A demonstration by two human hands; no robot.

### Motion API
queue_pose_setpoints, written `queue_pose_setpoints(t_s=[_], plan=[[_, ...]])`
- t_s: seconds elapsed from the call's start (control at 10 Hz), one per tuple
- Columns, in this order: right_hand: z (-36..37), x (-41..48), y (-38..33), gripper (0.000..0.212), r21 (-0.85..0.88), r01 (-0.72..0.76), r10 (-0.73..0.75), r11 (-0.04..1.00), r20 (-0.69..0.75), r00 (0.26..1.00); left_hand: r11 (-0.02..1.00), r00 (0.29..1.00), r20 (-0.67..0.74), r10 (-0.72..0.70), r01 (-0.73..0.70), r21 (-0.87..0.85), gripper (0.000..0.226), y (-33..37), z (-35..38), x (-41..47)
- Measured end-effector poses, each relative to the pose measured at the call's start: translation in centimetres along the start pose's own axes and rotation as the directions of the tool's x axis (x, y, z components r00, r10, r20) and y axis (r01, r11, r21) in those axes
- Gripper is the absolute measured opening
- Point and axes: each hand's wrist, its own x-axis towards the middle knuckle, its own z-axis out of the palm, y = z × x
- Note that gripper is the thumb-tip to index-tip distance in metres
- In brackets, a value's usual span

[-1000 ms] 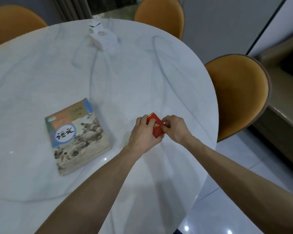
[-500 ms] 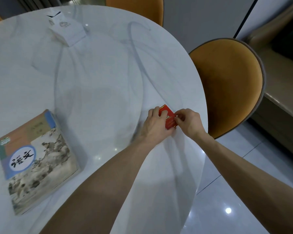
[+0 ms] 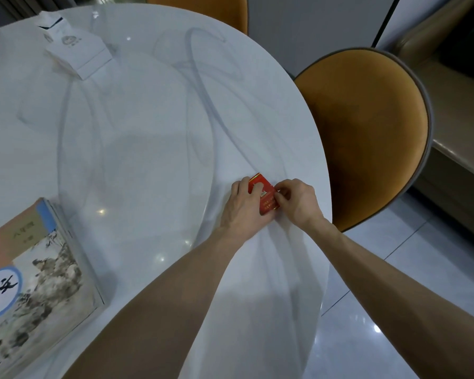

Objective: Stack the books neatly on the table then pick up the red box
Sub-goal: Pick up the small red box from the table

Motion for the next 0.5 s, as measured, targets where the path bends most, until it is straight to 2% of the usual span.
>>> queue_pose_setpoints(t_s=[0.4,0.5], plan=[[-0.5,0.0,-0.3,0.028,-0.012,-0.041,0.041,0.999,0.025,0.999,0.998,0.997,0.066,-0.024,0.028,-0.058,0.070,0.2,-1.3,-0.6],[-0.9,0.0,-0.3,0.029,-0.030,-0.054,0.055,0.998,0.022,0.998,0.999,1.000,0.010,-0.006,0.006,-0.040,0.062,0.1,-2.2,-0.9]])
